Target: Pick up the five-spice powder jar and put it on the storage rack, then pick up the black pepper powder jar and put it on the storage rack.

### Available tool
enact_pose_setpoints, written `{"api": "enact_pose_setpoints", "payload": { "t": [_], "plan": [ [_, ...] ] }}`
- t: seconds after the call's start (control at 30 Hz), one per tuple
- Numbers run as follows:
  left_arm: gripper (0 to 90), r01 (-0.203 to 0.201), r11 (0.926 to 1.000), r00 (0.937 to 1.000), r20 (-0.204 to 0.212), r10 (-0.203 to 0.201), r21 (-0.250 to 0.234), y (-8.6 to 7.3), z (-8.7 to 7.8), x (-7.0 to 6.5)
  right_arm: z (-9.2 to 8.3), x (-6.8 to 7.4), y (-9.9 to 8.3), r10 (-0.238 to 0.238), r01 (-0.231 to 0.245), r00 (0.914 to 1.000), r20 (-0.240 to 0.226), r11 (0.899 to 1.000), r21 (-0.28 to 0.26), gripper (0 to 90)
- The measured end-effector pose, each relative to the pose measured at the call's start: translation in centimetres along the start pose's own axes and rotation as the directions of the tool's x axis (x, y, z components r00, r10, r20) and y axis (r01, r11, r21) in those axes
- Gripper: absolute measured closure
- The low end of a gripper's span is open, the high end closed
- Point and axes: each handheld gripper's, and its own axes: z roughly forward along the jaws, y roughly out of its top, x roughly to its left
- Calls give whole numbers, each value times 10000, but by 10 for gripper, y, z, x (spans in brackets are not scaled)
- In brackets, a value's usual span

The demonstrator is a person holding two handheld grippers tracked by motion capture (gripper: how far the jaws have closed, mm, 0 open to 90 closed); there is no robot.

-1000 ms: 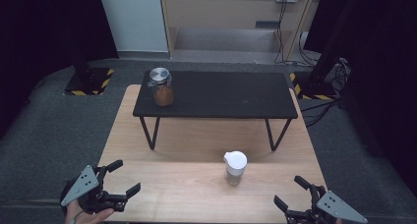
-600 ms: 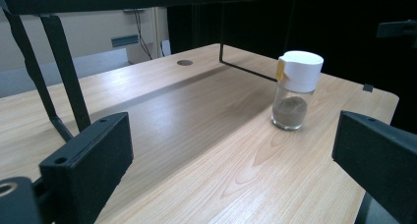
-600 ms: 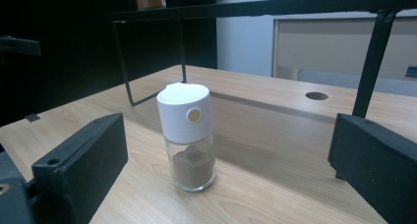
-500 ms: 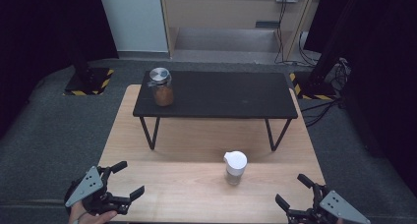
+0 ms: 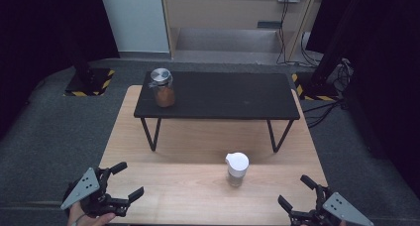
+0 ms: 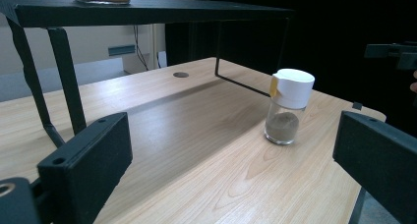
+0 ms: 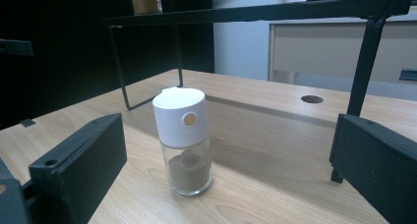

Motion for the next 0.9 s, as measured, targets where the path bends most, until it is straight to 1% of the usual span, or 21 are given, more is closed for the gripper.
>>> {"api": "enact_pose_setpoints", "payload": {
  "t": [0.27, 0.47, 0.67, 0.8, 0.9],
  "plan": [
    [3, -98, 9999, 10000, 15, 98, 57, 1, 0, -1, 0, -1, 0, 32, -31, 10000, -59, 10000, 51, 11],
    [3, -29, 10000, 10000, -77, 29, 10, 0, -1, -1, 0, -1, 0, 5, -5, 10000, -38, 10000, 13, 11],
    [3, -43, 10000, 9998, -187, 43, -16, 0, -2, -3, 0, 0, 0, -22, 22, 10000, -16, 10000, 30, 11],
    [3, -19, 10000, 9994, -356, 17, -63, 0, -4, -3, -1, 0, 0, 12, -12, 10000, 31, 10000, 5, 10],
    [0, -84, 10000, 9975, -704, 83, -21, 0, -5, -7, -1, 0, 0, 18, -18, 10000, 18, 10000, -1, 10]
  ]
}}
